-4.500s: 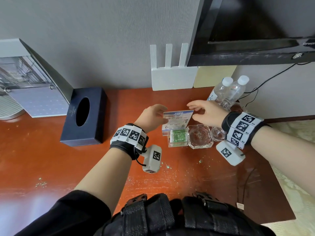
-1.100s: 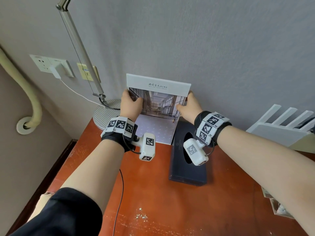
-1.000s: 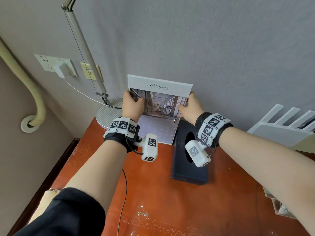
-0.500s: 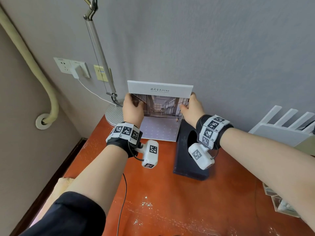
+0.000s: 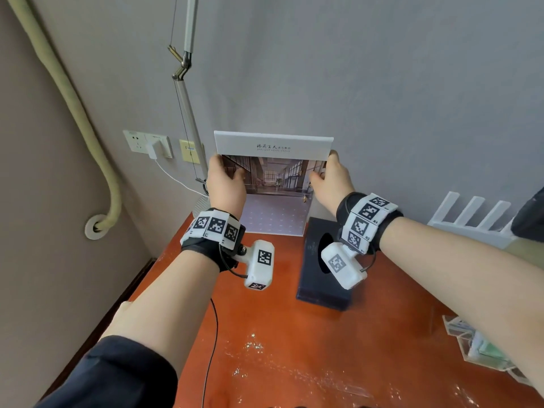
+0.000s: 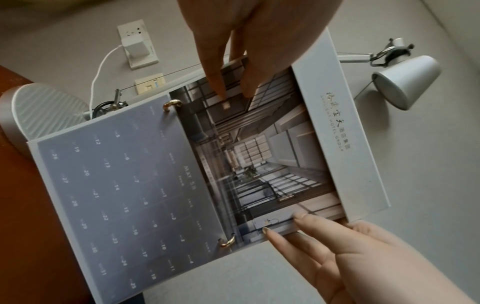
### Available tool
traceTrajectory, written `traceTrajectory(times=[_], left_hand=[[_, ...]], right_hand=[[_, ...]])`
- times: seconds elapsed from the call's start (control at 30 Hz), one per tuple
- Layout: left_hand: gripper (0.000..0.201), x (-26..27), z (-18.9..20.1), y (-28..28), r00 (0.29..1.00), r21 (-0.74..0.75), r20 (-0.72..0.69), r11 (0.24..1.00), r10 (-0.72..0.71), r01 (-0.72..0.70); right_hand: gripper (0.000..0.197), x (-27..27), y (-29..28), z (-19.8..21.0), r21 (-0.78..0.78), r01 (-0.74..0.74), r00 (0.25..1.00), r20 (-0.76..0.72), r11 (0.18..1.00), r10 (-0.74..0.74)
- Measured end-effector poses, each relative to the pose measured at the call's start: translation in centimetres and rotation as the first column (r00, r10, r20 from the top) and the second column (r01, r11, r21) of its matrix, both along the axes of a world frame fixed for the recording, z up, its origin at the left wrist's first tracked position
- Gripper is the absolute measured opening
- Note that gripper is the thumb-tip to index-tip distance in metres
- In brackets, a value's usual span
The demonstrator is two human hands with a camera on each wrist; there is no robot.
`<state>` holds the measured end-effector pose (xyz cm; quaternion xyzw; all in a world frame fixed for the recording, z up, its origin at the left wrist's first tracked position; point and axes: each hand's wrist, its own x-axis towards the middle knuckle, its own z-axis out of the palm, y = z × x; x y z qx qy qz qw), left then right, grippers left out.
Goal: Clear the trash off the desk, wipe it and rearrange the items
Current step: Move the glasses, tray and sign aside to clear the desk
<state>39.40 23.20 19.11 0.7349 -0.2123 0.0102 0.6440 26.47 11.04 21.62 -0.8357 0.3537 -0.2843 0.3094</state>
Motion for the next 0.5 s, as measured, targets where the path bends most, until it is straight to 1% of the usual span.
traceTrajectory(times=[0.07,0.17,0.27,0.43,0.5], left_hand=[[0.027,-1.0,0.8,0.1,1.000,-0.010,0.019,1.000,-0.009,0.009],[0.024,-2.6,1.7,-0.2,1.000,-0.025,0.019,1.000,-0.019,0.020],[0.026,-4.7,2.2,-0.8,0.999,-0.036,0.018,0.998,-0.041,0.041],[0.027,-8.7,2.7,-2.6,0.995,-0.038,0.017,0.994,-0.098,0.098],[0.030,-10.3,2.9,-3.5,0.992,-0.023,0.015,0.992,-0.127,0.128]], right_hand=[[0.025,-1.1,0.0,0.8,-0.010,0.011,1.000,0.014,1.000,-0.011],[0.025,-2.9,0.0,1.9,-0.026,0.033,0.999,0.031,0.999,-0.032],[0.026,-4.9,-0.5,2.6,-0.028,0.074,0.996,0.050,0.997,-0.073],[0.024,-9.2,-2.1,2.9,-0.063,0.124,0.992,0.028,0.990,-0.123],[0.023,-11.1,-2.7,2.9,-0.064,0.153,0.988,0.025,0.986,-0.151]])
